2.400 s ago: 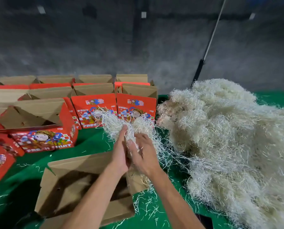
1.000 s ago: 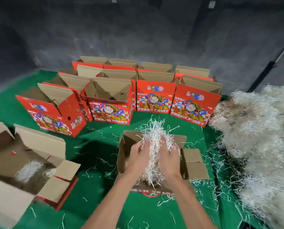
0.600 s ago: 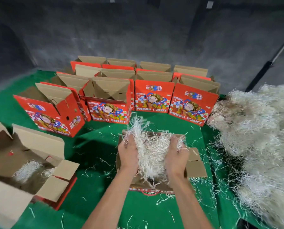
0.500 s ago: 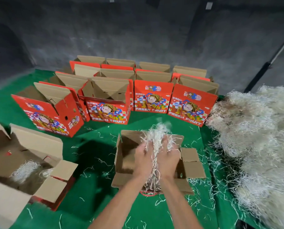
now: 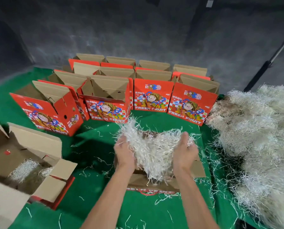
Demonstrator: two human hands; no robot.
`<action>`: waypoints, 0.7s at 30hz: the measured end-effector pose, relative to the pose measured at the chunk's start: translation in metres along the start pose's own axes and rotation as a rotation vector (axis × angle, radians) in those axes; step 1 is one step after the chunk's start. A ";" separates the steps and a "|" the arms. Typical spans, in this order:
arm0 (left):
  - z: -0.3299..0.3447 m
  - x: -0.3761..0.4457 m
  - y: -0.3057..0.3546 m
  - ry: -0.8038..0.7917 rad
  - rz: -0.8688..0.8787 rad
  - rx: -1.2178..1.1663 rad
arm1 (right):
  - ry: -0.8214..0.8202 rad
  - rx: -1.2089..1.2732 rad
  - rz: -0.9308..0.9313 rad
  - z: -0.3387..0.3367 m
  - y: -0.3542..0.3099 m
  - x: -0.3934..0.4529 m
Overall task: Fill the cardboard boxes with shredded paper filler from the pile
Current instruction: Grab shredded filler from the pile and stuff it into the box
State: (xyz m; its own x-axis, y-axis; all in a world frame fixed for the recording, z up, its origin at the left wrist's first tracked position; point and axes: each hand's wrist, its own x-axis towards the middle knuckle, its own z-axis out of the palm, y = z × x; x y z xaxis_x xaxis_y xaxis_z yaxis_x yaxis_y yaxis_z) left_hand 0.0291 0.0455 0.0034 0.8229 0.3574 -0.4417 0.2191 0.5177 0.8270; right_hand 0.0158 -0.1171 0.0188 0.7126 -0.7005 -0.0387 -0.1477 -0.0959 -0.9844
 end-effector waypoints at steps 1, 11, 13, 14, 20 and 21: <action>0.010 -0.010 -0.012 -0.058 0.003 0.070 | -0.036 0.015 -0.037 0.011 0.001 -0.011; 0.002 0.012 -0.011 0.064 0.120 0.205 | 0.021 0.029 0.126 -0.006 0.017 0.020; 0.000 0.010 -0.012 -0.001 0.116 0.242 | -0.010 0.022 0.094 -0.001 0.018 0.014; -0.004 0.014 -0.007 0.030 0.105 0.216 | 0.003 0.029 0.119 -0.004 0.018 0.017; -0.022 0.037 0.004 0.143 0.169 0.216 | 0.059 0.120 0.147 -0.028 0.016 0.030; -0.019 0.035 0.001 0.112 0.162 0.215 | 0.044 0.094 0.141 -0.024 0.017 0.025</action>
State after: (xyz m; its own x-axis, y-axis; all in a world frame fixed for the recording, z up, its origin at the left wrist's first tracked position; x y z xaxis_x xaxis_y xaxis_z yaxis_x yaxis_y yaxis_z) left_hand 0.0484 0.0736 -0.0175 0.7959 0.5118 -0.3234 0.2052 0.2745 0.9394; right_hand 0.0149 -0.1529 0.0051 0.6588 -0.7325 -0.1716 -0.1777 0.0701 -0.9816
